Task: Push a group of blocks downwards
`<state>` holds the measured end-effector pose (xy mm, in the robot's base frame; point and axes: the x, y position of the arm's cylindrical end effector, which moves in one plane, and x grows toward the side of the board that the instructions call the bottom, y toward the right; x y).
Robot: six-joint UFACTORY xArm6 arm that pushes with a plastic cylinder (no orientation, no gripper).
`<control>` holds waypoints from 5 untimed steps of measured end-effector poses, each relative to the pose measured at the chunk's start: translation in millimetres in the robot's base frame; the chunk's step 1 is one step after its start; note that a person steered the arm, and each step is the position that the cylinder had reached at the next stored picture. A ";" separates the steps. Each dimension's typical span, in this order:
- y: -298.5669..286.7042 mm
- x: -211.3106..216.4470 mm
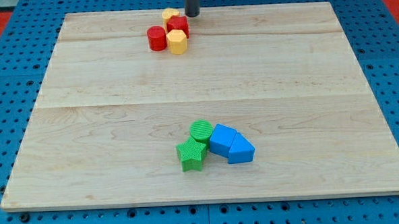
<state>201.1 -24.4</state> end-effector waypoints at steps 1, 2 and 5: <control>-57.8 -4.2; -48.2 16.7; -32.9 73.7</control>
<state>274.7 -57.3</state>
